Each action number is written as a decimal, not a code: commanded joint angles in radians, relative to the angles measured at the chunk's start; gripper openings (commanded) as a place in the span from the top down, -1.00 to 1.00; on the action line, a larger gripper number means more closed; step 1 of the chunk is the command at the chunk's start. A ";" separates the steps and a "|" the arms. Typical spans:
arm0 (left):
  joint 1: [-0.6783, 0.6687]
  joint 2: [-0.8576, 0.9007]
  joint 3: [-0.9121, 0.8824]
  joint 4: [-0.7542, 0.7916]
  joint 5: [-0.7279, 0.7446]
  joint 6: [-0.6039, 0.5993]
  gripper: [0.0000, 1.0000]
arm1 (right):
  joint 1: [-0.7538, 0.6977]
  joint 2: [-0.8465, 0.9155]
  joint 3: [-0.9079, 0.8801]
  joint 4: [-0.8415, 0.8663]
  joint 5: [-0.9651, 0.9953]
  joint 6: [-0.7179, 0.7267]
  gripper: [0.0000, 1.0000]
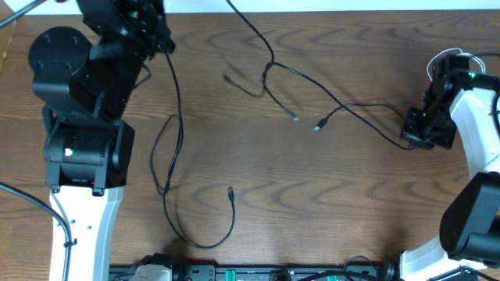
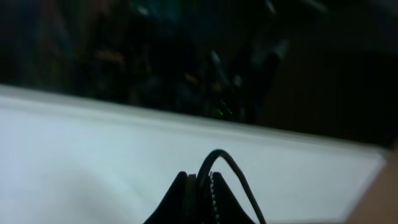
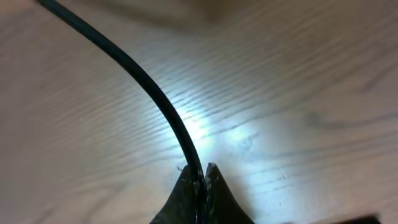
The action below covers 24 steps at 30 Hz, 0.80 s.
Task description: Untangle cables
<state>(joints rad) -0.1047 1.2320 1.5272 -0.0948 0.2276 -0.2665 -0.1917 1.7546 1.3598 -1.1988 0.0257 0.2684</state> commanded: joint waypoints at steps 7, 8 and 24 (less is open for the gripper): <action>0.008 -0.055 0.012 0.034 -0.140 -0.013 0.85 | -0.102 0.000 -0.131 0.098 -0.061 -0.026 0.86; 0.008 -0.050 0.012 0.004 -0.113 -0.013 0.85 | -0.102 0.000 -0.121 0.100 -0.097 -0.054 0.76; 0.023 0.014 0.012 -0.349 -0.277 0.032 0.85 | 0.021 -0.001 0.265 0.033 -0.515 -0.333 -0.07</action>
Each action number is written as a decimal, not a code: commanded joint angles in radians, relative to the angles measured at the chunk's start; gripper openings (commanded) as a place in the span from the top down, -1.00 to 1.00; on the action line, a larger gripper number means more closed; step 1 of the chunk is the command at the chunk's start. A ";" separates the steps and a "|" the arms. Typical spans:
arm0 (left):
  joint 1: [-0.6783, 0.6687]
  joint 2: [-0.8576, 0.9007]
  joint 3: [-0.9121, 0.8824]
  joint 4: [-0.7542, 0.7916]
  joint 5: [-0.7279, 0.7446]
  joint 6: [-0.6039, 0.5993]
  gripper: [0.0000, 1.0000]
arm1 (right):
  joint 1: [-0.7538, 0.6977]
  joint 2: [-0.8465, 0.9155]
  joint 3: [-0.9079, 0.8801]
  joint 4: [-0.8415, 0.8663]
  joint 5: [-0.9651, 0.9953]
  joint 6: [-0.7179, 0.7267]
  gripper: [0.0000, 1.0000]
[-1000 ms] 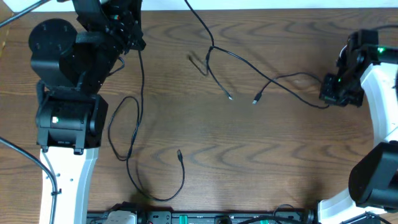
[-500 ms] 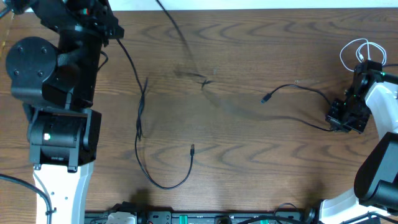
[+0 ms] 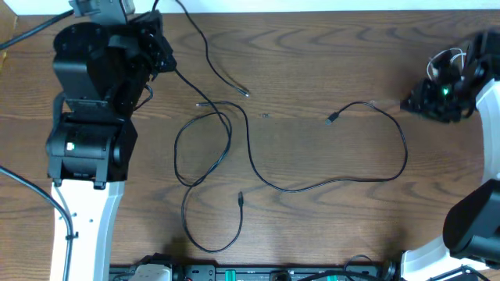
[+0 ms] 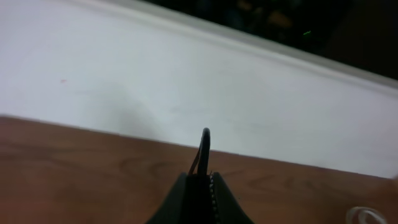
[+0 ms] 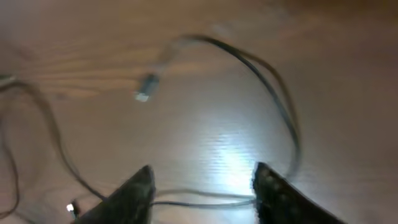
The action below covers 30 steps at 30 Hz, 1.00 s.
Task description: Untangle cables
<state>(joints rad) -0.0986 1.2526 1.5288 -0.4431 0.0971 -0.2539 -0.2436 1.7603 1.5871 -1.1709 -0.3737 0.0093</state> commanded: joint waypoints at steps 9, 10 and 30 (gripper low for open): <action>0.111 -0.011 0.011 -0.276 -0.188 -0.101 0.86 | 0.408 0.073 0.034 0.198 -0.100 0.058 -0.18; 0.116 -0.003 0.011 -0.332 -0.188 -0.105 0.85 | 0.445 0.091 0.034 0.230 -0.089 0.085 -0.18; 0.228 0.233 0.011 -0.669 -0.126 -0.133 0.85 | 0.896 0.390 0.036 0.608 0.332 0.364 -0.03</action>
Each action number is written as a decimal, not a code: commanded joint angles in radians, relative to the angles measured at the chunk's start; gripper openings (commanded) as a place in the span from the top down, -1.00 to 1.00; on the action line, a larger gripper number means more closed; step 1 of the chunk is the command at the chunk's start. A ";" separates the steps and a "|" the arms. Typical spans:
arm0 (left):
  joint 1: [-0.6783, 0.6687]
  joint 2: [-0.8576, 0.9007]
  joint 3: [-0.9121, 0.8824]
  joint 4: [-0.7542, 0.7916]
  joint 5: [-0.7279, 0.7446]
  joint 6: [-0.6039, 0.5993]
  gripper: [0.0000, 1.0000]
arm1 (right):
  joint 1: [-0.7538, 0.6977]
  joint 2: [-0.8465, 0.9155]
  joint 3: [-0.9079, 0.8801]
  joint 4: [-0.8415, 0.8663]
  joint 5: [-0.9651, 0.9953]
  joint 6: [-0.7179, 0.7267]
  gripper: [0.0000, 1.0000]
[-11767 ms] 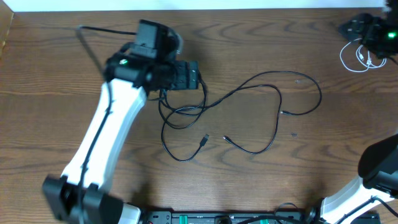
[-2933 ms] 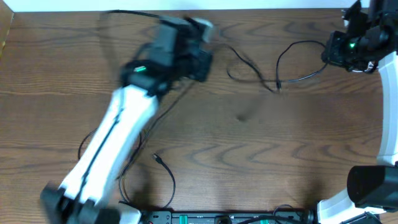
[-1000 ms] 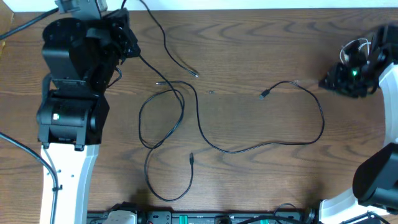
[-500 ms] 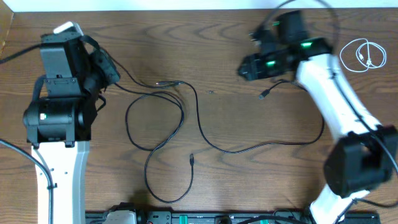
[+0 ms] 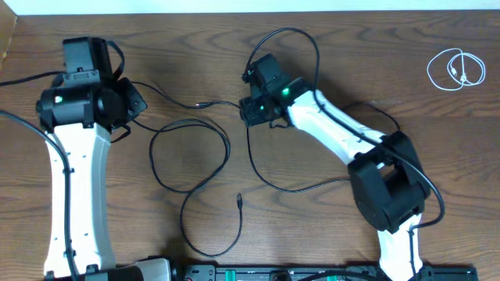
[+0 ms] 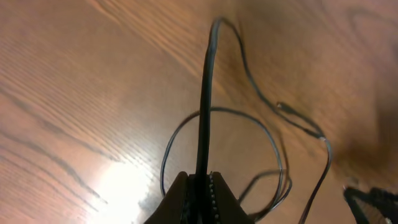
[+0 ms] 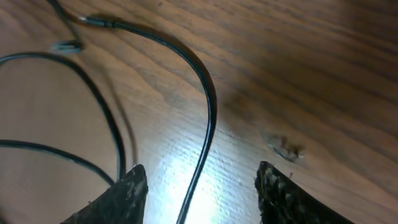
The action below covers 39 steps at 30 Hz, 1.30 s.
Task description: Untangle cables
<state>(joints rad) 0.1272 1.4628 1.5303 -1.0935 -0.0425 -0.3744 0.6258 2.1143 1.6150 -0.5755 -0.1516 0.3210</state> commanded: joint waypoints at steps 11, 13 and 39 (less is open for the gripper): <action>0.002 0.033 0.009 -0.020 0.016 -0.013 0.85 | 0.085 0.118 0.008 0.052 0.212 0.117 0.19; 0.002 0.033 0.009 -0.021 0.016 -0.013 0.85 | 0.090 0.135 0.008 0.035 0.190 0.171 0.22; 0.000 0.033 0.009 -0.017 0.061 -0.031 0.85 | -0.160 0.163 0.219 -0.664 0.463 0.171 0.15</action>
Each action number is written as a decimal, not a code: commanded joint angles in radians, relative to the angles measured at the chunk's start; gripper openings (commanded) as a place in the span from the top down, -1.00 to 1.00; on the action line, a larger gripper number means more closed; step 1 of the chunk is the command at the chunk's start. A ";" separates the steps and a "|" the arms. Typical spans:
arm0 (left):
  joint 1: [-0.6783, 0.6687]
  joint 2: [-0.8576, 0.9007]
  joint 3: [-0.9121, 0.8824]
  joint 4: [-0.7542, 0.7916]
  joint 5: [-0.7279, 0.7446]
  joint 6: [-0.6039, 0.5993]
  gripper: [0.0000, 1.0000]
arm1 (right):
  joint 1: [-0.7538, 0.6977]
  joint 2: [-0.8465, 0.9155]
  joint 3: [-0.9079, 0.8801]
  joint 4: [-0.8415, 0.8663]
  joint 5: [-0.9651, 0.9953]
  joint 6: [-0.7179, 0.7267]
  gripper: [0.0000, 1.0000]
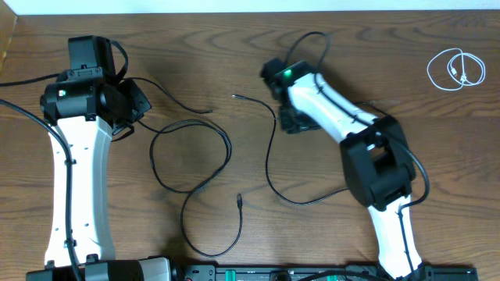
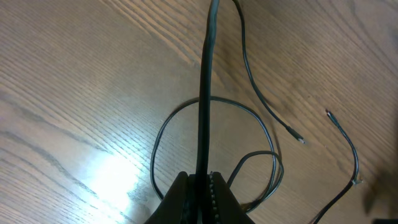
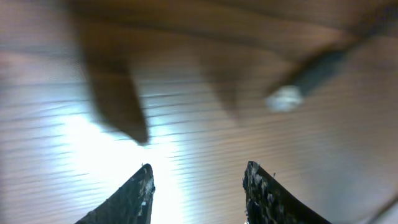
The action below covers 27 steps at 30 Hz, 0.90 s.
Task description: Untangle cables
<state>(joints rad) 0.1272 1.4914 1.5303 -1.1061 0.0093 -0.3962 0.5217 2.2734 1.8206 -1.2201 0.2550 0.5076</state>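
My left gripper (image 1: 139,100) is shut on a black cable (image 2: 205,93) at the table's left. That cable ends in a loose tip (image 1: 209,112), and its wide loop (image 1: 226,148) trails toward the front edge. A second black cable (image 1: 269,156) runs from its tip (image 1: 234,96) down the middle and curls under the right arm. My right gripper (image 1: 293,122) hovers open beside this cable with nothing between its fingers (image 3: 140,186). The right wrist view is blurred and shows only a connector (image 3: 286,98) over bare wood.
A small white coiled cable (image 1: 457,69) lies at the back right corner. The two arm bases stand at the front edge. The right arm stretches across the table's middle.
My right gripper, still open, has moved right from the spot where the cable ends met. The second cable has shifted right, so the two tips now lie apart. The left gripper has barely moved.
First both grippers were shut on cables, left at the back left, right at the far right, with the cables crossed in the middle. Then the right gripper was open, its cable lying on the table. Later it was open at the crossing; now the cables lie side by side.
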 commanded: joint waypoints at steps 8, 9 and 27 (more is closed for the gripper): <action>0.000 0.004 0.009 0.001 0.009 -0.010 0.85 | -0.155 -0.019 0.016 -0.007 -0.098 -0.206 0.20; 0.000 0.004 0.009 0.004 0.009 -0.010 0.85 | -0.154 -0.029 0.016 -0.002 -0.115 -0.214 0.17; 0.000 0.005 0.009 0.023 0.005 -0.009 0.85 | -0.332 -0.055 -0.047 0.216 -0.292 0.068 0.08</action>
<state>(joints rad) 0.1272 1.4914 1.5303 -1.0843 0.0174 -0.3965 0.1867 2.2486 1.8114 -1.0237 0.0032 0.4931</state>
